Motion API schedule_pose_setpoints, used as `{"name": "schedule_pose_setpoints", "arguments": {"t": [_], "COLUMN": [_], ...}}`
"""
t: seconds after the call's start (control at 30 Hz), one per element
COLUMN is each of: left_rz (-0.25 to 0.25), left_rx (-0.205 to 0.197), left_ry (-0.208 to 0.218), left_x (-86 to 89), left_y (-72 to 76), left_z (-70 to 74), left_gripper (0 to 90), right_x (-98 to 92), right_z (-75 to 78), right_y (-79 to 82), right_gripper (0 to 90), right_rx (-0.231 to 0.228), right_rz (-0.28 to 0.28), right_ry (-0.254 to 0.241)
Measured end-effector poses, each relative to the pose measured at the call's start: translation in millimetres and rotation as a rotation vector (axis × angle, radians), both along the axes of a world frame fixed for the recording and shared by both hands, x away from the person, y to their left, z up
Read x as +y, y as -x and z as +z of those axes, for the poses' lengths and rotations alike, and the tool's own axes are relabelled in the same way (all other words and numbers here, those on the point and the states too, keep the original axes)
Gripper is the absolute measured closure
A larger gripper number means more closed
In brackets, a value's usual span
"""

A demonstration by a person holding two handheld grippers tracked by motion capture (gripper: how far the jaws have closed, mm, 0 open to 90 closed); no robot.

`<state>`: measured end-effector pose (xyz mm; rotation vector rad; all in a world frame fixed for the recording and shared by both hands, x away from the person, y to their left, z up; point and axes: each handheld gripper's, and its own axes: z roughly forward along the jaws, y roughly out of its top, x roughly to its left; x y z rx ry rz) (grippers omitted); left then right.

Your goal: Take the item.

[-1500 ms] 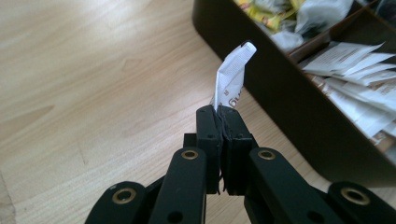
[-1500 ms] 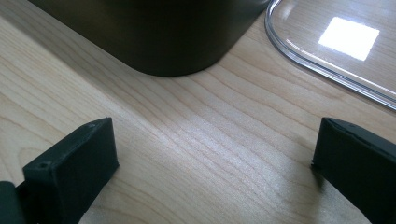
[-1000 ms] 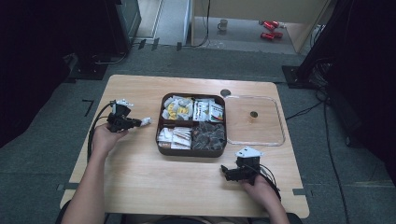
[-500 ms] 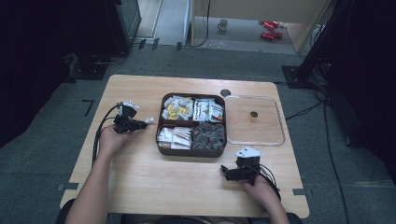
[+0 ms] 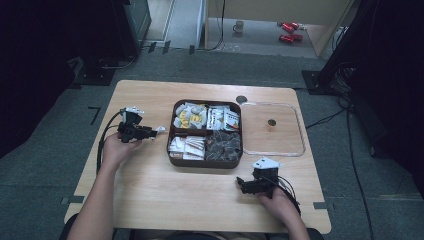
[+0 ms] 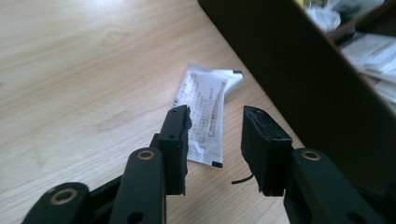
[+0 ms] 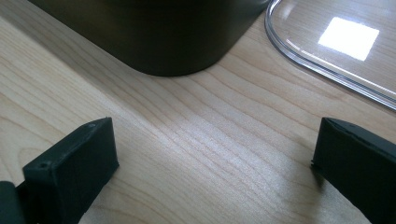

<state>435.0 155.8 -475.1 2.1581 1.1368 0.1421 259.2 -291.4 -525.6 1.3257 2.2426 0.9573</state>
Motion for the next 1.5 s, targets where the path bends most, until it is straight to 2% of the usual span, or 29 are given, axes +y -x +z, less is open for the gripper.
{"name": "schedule_pose_setpoints", "arguments": {"t": [0.03, 0.07, 0.23, 0.3, 0.43, 0.47, 0.6, 0.67, 0.83, 1.03, 1.13, 1.23, 1.37, 1.5], "left_rz": [0.0, 0.016, 0.028, 0.041, 0.044, 0.046, 0.058, 0.062, 0.065, 0.092, 0.095, 0.1, 0.115, 0.115], "left_rx": [0.0, -0.008, -0.009, -0.022, -0.032, -0.045, -0.047, -0.047, -0.066, -0.056, -0.082, -0.084, -0.064, -0.074], "left_ry": [0.0, 0.02, 0.028, 0.051, 0.052, 0.047, 0.035, 0.049, 0.045, 0.041, 0.017, 0.007, -0.006, -0.019], "left_x": [0.0, 4.2, 11.1, 19.1, 23.7, 27.9, 33.4, 38.6, 46.4, 56.2, 60.5, 63.4, 70.7, 73.9], "left_y": [0.0, 1.5, 3.7, 6.7, 8.5, 10.0, 11.3, 12.2, 14.2, 14.9, 16.8, 17.2, 16.4, 16.7], "left_z": [0.0, 2.8, 5.7, 7.4, 7.8, 7.0, 5.5, 4.7, 3.7, -1.9, -5.1, -7.8, -16.1, -20.7], "left_gripper": [61.2, 60.7, 57.1, 56.5, 56.3, 55.5, 53.9, 52.5, 50.8, 50.9, 51.3, 50.9, 50.8, 51.4], "right_x": [0.0, 0.0, 0.0, 0.0, 0.0, 0.0, 0.0, 0.0, 0.0, 0.0, 0.0, 0.0, 0.3, 0.5], "right_z": [0.0, 0.0, 0.0, 0.0, 0.0, 0.0, 0.0, 0.0, 0.0, 0.0, 0.0, 0.0, 0.0, 0.0], "right_y": [0.0, 0.0, 0.0, 0.0, 0.0, 0.0, 0.0, 0.0, 0.0, 0.0, 0.0, 0.0, -0.2, -0.5], "right_gripper": [0.0, 0.0, 0.0, 0.0, 0.0, 0.0, 0.0, 0.0, 0.0, 0.0, 0.0, 0.0, 0.0, 0.0], "right_rx": [0.0, 0.0, 0.0, 0.0, 0.0, 0.0, 0.0, 0.0, 0.0, 0.0, 0.0, 0.0, 0.001, 0.001], "right_rz": [0.0, 0.0, 0.0, 0.0, 0.0, 0.0, 0.0, 0.0, 0.0, 0.0, 0.0, 0.0, 0.001, 0.003], "right_ry": [0.0, 0.0, 0.0, 0.0, 0.0, 0.0, 0.0, 0.0, 0.0, 0.0, 0.0, 0.0, 0.0, -0.001]}}
